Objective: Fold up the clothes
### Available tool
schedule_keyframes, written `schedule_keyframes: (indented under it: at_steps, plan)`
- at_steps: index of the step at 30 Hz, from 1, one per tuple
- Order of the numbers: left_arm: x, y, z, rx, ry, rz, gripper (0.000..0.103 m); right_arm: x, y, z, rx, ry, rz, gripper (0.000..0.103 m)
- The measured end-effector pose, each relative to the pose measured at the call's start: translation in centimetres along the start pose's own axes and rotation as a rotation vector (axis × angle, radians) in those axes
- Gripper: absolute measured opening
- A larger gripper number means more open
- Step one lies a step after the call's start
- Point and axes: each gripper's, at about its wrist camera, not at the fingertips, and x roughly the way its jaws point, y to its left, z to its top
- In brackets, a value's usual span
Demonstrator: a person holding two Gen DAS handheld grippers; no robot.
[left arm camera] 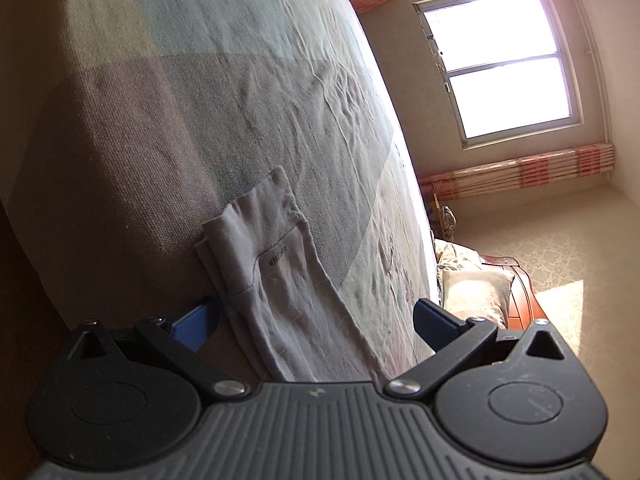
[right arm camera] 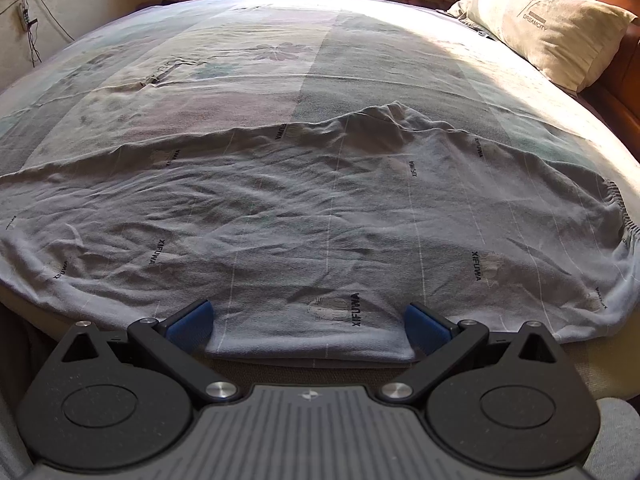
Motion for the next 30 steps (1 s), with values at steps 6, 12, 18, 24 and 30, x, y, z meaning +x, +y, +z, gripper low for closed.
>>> schedule_keyframes:
  at_steps: [6,12,18,24,30]
  plan:
    - [0.8,-0.3,0.1,-0.002,-0.010,-0.024,0.102,0.1,0.1,0.1,0.002,0.003,-0.005,0.103]
    - [0.7,1.1,0.0,-0.073,-0.076,-0.088,0.102,0.0,0.1,0.1,0.001,0.003,-0.006,0.103]
    - [1.2,1.3,0.0,-0.075,-0.065,-0.122,0.102,0.0,0.1,0.1,0.001,0.003,-0.008,0.103]
    - [1.9,1.1,-0.1,-0.048,-0.046,-0.134,0.102,0.0,0.1,0.1,0.001,0.005,-0.008,0.103]
    - [1.8,2.9,0.3,-0.116,-0.113,-0.192,0.102,0.0,0.1,0.0,-0.001,0.001,-0.008,0.103]
